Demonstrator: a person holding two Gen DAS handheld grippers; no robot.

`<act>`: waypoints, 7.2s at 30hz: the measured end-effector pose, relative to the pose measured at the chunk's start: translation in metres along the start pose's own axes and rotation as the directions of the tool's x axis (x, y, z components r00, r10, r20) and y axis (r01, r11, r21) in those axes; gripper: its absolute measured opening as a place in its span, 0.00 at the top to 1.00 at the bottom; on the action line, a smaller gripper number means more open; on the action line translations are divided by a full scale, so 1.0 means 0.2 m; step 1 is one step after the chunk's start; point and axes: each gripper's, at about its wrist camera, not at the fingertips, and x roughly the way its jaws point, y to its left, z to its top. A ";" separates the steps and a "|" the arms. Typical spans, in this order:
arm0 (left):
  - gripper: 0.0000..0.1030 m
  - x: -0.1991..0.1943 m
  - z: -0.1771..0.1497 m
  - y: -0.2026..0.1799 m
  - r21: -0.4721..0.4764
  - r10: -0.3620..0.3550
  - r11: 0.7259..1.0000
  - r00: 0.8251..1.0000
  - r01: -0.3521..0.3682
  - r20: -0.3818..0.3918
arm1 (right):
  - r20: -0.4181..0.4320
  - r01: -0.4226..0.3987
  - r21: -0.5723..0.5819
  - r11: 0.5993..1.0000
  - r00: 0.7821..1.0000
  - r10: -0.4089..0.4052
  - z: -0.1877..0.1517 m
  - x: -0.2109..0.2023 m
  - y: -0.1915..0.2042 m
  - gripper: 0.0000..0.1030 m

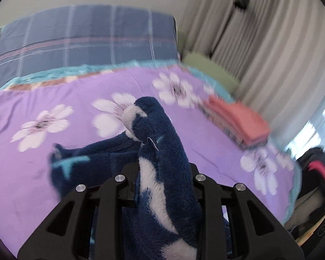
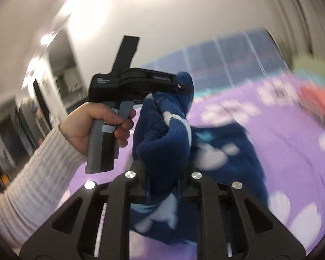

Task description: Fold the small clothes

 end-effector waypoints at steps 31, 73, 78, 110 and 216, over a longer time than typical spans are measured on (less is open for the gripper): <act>0.41 0.17 -0.40 -0.16 0.375 0.194 0.912 0.980 -0.163 -0.046 | -0.162 -0.005 0.340 0.941 0.985 0.064 -0.32 -0.13 -0.65 0.61; 0.05 -0.18 -1.19 -0.42 0.421 0.451 0.754 0.863 -0.505 0.229 | -0.232 0.267 0.040 0.963 0.940 -0.251 -0.32 0.05 -0.49 0.94; 0.05 -0.21 -1.23 -0.23 0.395 0.557 0.699 0.800 -0.597 0.223 | -0.219 0.316 -0.021 0.948 0.924 -0.313 -0.34 0.06 -0.46 0.96; 0.59 -0.25 -0.86 -0.08 0.318 0.042 0.947 0.999 -0.048 0.026 | -0.217 0.332 -0.078 0.940 0.915 -0.341 -0.36 0.08 -0.43 0.93; 0.29 -0.02 -0.45 0.22 0.151 0.153 0.974 0.984 -0.167 0.096 | -0.230 0.305 -0.065 0.950 0.922 -0.311 0.16 0.39 -0.46 0.65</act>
